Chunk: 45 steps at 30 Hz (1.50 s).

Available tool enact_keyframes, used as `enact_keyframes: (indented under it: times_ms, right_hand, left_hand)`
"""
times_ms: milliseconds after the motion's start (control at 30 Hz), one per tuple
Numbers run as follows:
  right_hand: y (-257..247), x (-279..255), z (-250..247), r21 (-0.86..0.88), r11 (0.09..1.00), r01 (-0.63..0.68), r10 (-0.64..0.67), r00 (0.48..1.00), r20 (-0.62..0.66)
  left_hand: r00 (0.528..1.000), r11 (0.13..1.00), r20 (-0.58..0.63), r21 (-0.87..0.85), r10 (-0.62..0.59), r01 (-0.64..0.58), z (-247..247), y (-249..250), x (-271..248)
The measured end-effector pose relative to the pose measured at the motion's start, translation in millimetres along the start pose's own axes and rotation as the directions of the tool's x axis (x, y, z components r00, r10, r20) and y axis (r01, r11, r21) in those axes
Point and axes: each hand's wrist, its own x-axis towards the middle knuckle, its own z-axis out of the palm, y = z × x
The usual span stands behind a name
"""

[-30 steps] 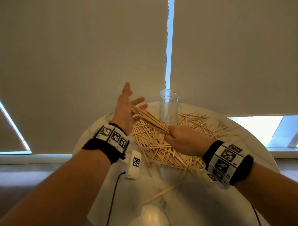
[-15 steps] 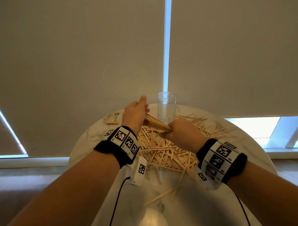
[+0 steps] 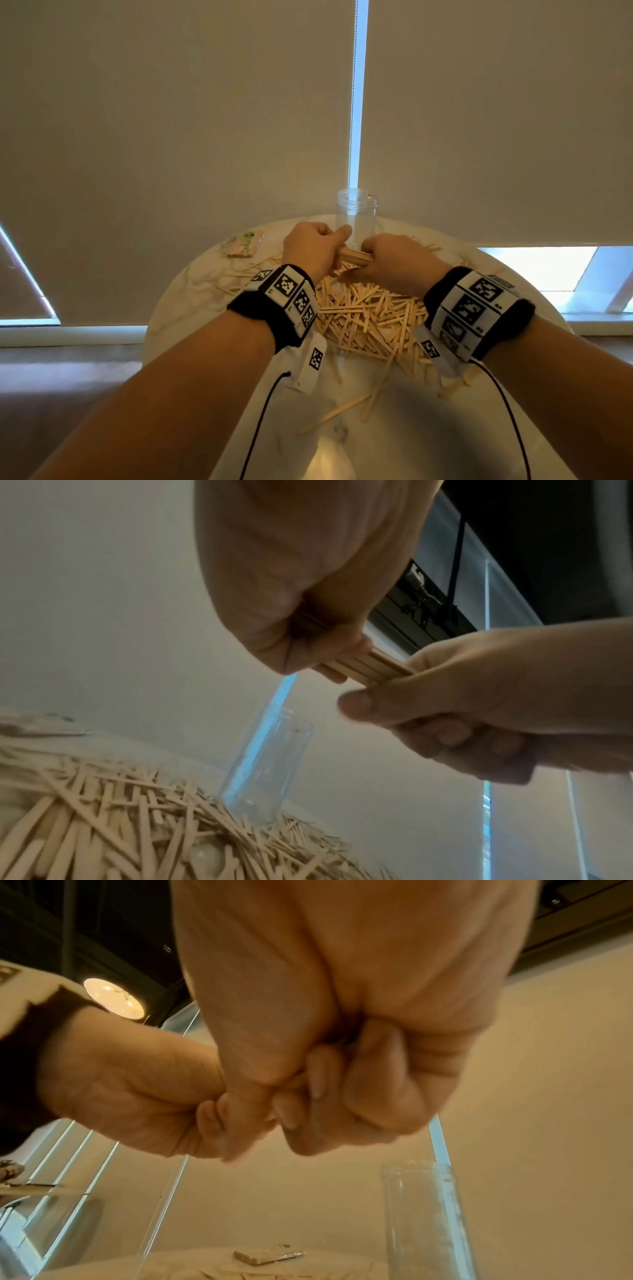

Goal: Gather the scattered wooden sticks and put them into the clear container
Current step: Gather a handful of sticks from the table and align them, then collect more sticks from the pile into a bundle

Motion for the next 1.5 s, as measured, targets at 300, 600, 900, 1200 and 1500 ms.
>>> enact_keyframes:
  times_ms: [300,600,900,1200,1500]
  right_hand:
    - [23,36,-36,-0.114,0.978,0.177,-0.189,0.976,-0.107]
    - [64,162,-65,-0.283,0.955,-0.09,0.057,0.991,-0.122]
    - [37,257,-39,-0.65,0.759,0.041,0.102,0.978,0.181]
    - [31,268,-34,-0.486,0.874,-0.007,0.144,0.959,0.245]
    - [28,165,-55,-0.338,0.941,0.004,-0.017,0.999,-0.037]
  left_hand:
    - [0.949,0.96,0.194,-0.083,-0.247,0.267,-6,-1,58]
    - [0.944,0.956,0.26,0.262,-0.201,0.131,3,-1,169]
    - [0.941,0.868,0.322,0.492,-0.108,-0.069,60,-7,208]
    - [0.942,0.93,0.326,0.365,-0.08,-0.048,57,-27,205]
    - [0.912,0.758,0.374,0.64,-0.166,-0.125,14,-38,130]
